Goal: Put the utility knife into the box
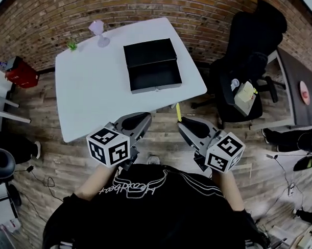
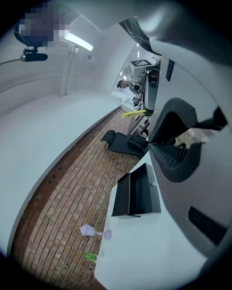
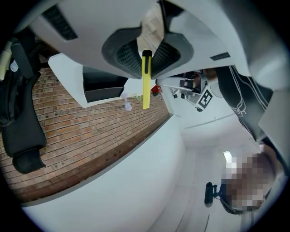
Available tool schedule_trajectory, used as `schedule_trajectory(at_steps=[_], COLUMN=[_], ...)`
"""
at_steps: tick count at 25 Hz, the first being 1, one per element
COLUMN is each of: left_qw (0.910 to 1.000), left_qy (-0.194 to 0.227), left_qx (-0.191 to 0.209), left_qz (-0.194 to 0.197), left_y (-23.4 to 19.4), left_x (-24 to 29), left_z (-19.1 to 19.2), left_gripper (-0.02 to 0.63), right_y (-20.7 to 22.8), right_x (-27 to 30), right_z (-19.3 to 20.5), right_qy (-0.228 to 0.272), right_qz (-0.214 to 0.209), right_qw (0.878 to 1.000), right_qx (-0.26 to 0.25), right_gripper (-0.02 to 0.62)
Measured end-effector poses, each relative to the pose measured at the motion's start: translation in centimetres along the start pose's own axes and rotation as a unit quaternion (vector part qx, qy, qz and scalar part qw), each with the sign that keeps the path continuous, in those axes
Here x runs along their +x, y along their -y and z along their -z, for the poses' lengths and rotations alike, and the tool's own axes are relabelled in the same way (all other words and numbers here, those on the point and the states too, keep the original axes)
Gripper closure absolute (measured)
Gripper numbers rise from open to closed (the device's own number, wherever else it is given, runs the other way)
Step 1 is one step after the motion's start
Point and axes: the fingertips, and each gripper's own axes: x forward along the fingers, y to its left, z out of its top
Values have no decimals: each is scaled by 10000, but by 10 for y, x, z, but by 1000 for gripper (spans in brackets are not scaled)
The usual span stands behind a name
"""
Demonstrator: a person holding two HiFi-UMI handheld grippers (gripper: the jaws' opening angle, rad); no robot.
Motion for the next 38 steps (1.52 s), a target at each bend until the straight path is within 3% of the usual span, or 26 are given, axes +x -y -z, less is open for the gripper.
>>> schedule_trajectory(at_steps=[10,23,34,38], left_qw=[9996,9967,9922,9896], left_qy=[186,396,341,432], left_qx=[-110,-320,-670,-757], left_qz=[-181,-627,-995,-1148], left_y=[-32,-81,-131,-146], left_x=[-3,-5,9,12], left_z=[-10,-34,-50,-61], left_gripper=[574,574,574,574], right_y=[10,47,102,120], right_x=[26,84,151,172], right_z=[-9,-29,-19,-12], right_qy=[-208,-626,-1532,-1928], right_qz=[85,-142,-456,-502], right_qw=[9995,9968,9856,9759], right_qx=[-212,-471,-553,-887], right_gripper=[529,529,529,529])
